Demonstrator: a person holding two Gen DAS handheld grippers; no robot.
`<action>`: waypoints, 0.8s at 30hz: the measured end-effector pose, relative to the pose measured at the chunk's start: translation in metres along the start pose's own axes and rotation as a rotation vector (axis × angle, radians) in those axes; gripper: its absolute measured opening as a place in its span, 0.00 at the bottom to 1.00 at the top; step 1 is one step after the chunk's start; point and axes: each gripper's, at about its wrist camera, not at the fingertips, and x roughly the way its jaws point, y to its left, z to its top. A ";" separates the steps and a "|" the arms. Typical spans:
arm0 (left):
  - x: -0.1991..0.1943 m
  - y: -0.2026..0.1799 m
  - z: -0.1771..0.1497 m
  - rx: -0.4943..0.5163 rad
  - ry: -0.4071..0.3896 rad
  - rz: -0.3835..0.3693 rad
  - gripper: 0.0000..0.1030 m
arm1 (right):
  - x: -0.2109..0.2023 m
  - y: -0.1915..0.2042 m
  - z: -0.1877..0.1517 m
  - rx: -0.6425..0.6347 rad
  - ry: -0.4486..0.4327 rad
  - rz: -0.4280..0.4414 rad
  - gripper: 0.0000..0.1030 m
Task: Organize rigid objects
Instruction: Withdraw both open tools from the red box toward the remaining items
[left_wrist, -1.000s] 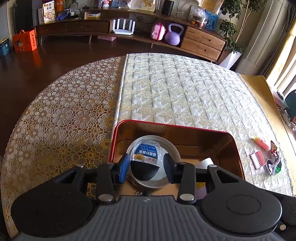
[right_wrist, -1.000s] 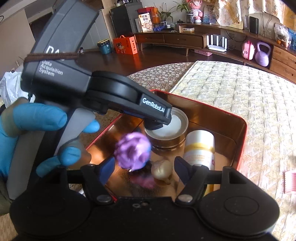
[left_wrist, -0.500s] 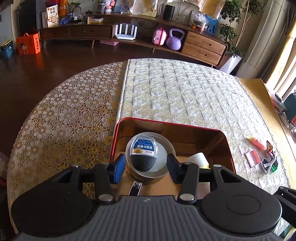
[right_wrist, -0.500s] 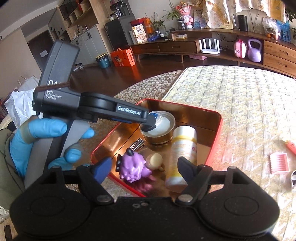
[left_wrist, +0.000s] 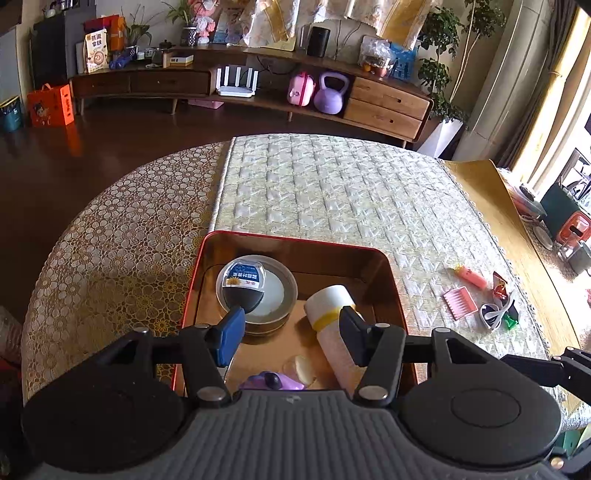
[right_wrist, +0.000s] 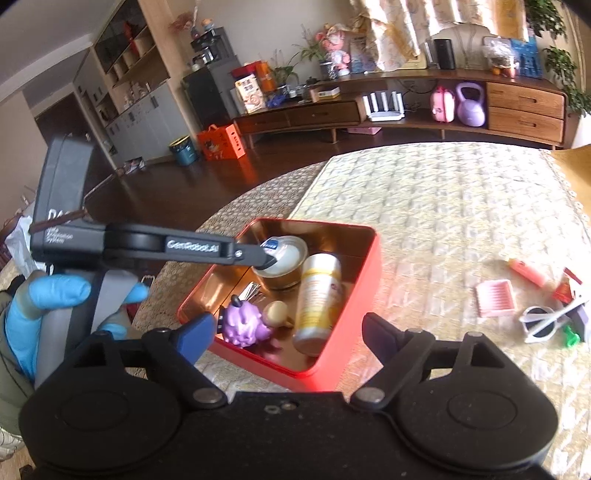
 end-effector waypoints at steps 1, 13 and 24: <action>-0.003 -0.003 -0.001 0.000 -0.003 -0.004 0.54 | -0.004 -0.003 -0.001 0.009 -0.005 -0.007 0.85; -0.028 -0.036 -0.017 0.010 -0.028 -0.046 0.61 | -0.057 -0.047 -0.021 0.078 -0.109 -0.109 0.98; -0.026 -0.075 -0.028 0.044 -0.044 -0.076 0.77 | -0.080 -0.092 -0.040 0.140 -0.118 -0.197 1.00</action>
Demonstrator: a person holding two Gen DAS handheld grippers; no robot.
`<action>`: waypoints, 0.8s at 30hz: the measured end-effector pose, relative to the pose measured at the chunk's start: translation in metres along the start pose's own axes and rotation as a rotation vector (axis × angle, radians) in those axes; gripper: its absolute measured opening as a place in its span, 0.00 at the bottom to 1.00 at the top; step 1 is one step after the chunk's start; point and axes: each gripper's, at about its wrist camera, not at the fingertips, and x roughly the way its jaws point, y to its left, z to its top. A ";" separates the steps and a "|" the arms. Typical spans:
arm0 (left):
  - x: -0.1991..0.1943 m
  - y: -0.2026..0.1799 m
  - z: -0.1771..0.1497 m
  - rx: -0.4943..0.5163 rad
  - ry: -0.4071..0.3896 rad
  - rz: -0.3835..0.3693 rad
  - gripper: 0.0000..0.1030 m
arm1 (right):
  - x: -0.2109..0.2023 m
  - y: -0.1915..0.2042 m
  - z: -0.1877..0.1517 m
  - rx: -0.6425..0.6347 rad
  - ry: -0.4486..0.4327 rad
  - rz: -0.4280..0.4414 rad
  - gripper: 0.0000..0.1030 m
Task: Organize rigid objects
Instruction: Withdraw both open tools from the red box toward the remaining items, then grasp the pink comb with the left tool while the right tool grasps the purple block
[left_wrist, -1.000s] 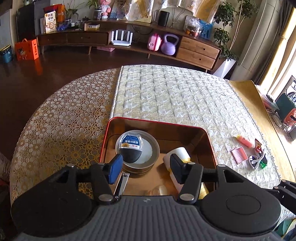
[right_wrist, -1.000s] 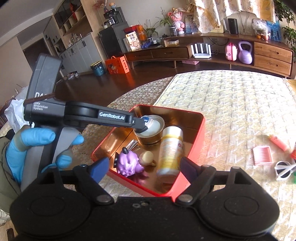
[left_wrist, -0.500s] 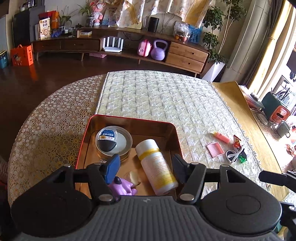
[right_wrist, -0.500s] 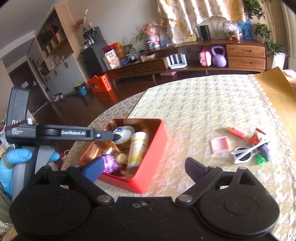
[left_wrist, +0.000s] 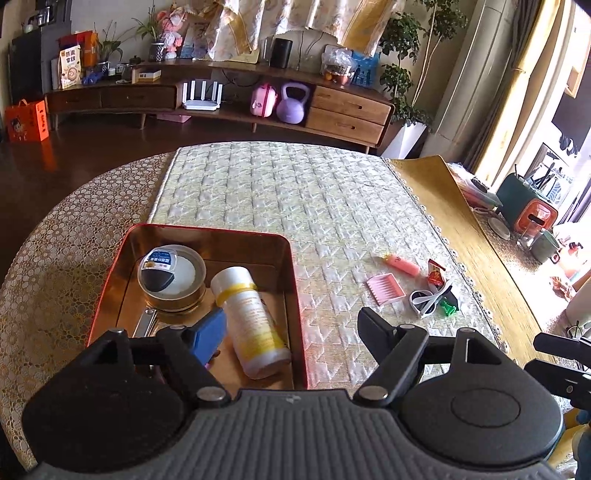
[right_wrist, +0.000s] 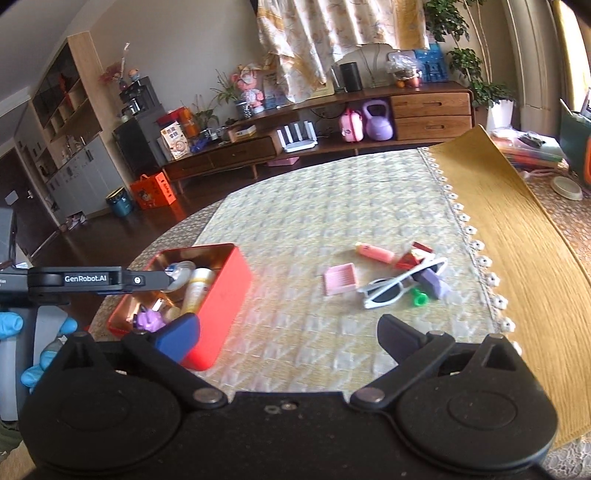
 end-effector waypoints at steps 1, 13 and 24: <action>0.001 -0.004 -0.001 0.006 -0.004 0.001 0.79 | 0.000 -0.004 0.000 0.003 0.001 -0.013 1.00; 0.041 -0.061 -0.002 0.150 0.033 -0.081 0.80 | 0.007 -0.057 0.006 -0.025 0.021 -0.111 1.00; 0.096 -0.096 0.009 0.234 0.094 -0.066 0.80 | 0.034 -0.101 0.013 -0.039 0.055 -0.146 0.97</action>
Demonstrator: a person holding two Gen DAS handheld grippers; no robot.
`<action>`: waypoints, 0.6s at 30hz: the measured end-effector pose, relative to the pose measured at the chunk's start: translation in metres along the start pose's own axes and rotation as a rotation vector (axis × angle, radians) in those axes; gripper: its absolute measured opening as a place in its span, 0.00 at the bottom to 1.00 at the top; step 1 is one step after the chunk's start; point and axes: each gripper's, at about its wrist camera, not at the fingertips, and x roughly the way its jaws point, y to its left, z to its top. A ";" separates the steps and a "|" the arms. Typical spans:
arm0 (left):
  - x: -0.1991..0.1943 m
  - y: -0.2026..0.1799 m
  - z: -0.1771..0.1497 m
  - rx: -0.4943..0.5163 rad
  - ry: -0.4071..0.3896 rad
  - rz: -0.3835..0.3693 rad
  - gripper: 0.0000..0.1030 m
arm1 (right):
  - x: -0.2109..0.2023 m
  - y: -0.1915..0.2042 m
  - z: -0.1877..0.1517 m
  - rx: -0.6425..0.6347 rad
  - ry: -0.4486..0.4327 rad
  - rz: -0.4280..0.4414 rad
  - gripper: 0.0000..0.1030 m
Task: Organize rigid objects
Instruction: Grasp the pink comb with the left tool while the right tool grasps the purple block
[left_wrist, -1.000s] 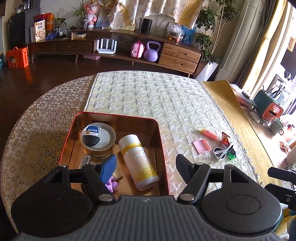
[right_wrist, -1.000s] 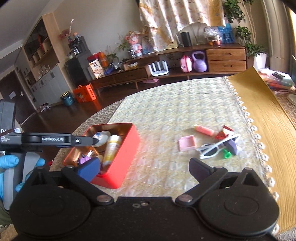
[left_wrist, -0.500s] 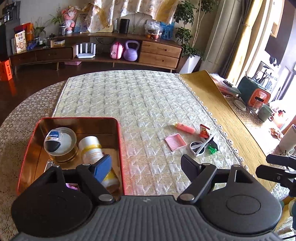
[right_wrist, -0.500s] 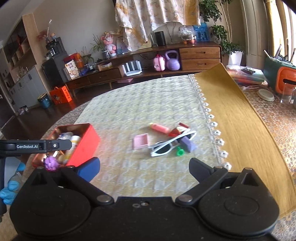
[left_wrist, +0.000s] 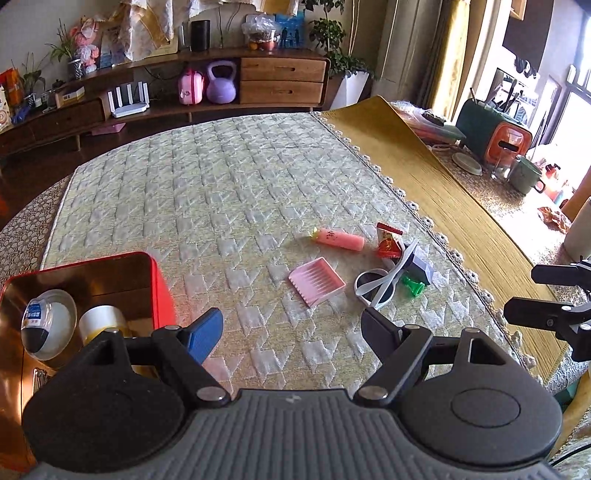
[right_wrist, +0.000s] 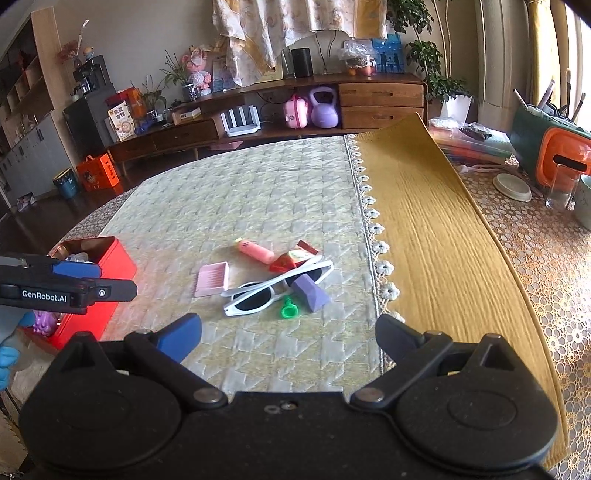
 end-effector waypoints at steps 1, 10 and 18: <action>0.005 -0.002 0.002 0.005 0.003 -0.001 0.80 | 0.003 -0.002 0.001 -0.006 0.004 0.004 0.97; 0.048 -0.014 0.012 -0.009 0.059 0.015 0.80 | 0.034 -0.021 0.006 -0.021 0.032 0.003 0.84; 0.080 -0.016 0.019 -0.114 0.083 0.046 0.80 | 0.056 -0.024 0.006 -0.061 0.052 0.011 0.73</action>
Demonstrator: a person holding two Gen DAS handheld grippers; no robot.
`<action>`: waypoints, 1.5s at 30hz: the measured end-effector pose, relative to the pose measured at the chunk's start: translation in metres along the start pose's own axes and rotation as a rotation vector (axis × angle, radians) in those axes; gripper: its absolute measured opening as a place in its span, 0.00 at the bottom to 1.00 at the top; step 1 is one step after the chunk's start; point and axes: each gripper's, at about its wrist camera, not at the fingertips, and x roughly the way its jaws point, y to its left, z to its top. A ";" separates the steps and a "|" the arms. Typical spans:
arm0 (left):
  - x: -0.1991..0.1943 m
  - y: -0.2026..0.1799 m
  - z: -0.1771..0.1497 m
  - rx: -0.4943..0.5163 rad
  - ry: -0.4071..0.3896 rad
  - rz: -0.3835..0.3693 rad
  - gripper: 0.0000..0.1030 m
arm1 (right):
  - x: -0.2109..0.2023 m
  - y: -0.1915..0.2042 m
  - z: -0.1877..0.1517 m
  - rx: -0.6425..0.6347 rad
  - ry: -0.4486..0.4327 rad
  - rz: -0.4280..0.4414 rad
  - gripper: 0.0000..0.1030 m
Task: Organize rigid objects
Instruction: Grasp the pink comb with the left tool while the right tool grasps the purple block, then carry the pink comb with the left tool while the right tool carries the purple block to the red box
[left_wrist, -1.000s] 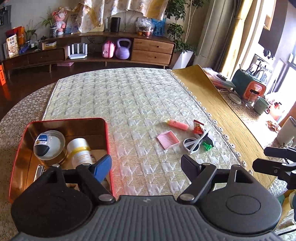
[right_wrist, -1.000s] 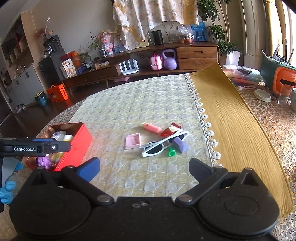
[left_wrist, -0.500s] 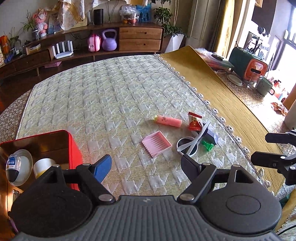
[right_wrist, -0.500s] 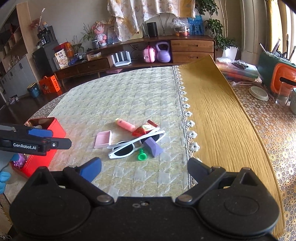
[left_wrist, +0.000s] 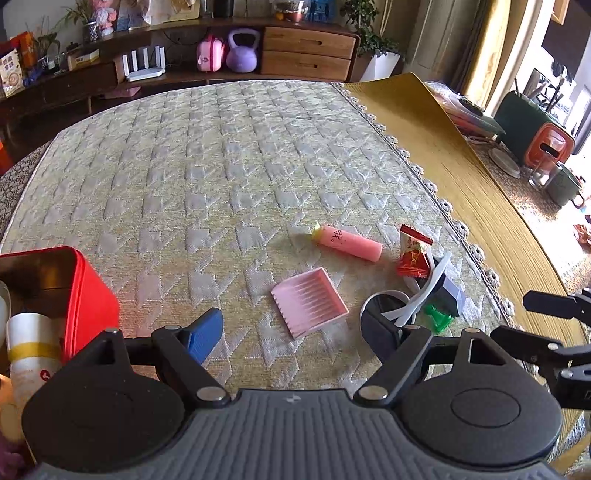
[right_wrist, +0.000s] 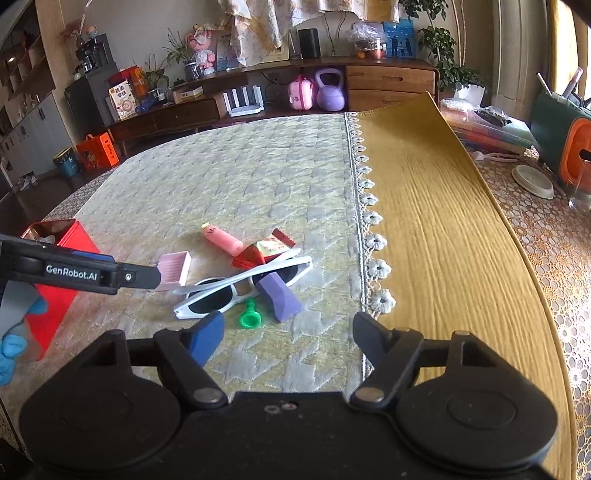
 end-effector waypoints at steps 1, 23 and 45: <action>0.003 -0.001 0.001 -0.012 0.004 0.003 0.80 | 0.003 0.000 0.002 -0.008 0.001 0.000 0.72; 0.032 -0.018 0.007 -0.094 -0.024 0.110 0.61 | 0.047 -0.004 0.013 -0.009 0.013 0.046 0.42; 0.016 -0.008 -0.006 -0.092 -0.027 0.047 0.43 | 0.033 0.010 -0.002 -0.043 0.001 0.024 0.19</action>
